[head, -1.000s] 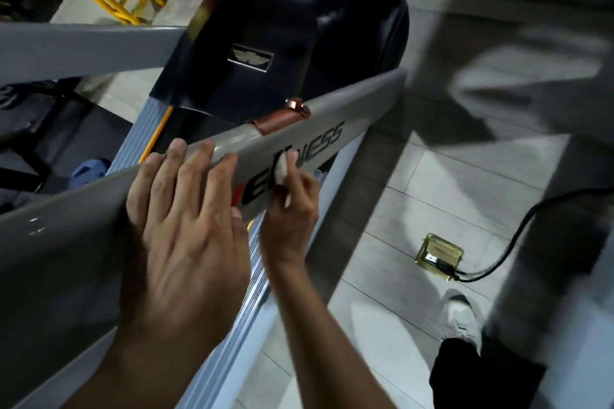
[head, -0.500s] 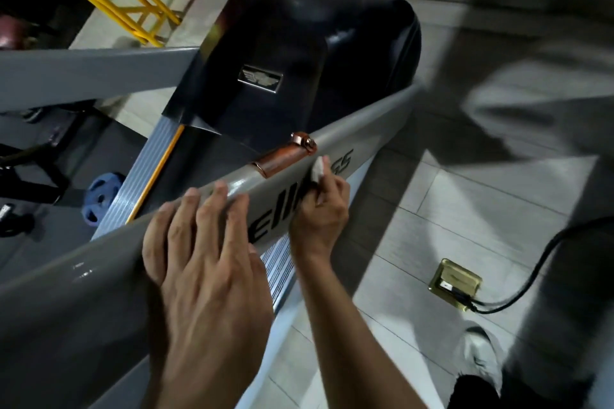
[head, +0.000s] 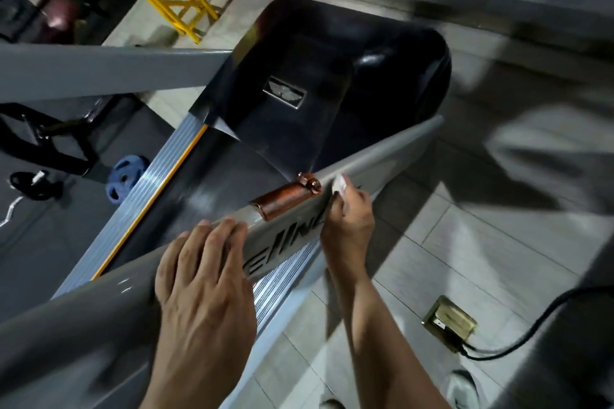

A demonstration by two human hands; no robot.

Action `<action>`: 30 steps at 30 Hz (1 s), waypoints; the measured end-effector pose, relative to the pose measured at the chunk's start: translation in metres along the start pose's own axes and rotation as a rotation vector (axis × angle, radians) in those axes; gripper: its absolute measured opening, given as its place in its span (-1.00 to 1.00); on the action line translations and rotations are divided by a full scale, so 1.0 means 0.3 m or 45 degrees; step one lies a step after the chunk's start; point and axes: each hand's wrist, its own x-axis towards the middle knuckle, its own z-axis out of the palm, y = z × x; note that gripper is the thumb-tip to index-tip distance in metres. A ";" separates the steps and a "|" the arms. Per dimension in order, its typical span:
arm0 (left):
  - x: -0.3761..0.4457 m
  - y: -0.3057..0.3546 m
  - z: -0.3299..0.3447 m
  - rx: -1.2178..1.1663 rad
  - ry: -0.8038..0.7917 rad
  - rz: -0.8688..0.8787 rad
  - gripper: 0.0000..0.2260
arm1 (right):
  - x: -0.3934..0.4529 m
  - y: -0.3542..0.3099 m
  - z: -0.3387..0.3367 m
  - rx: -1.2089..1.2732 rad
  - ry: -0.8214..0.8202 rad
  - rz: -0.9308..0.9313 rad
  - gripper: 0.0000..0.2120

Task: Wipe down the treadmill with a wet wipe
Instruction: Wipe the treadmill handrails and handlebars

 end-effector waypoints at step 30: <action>0.088 0.060 -0.045 -0.312 -0.248 -0.237 -0.64 | -0.121 -0.224 -0.062 -0.641 -0.632 -0.478 -0.64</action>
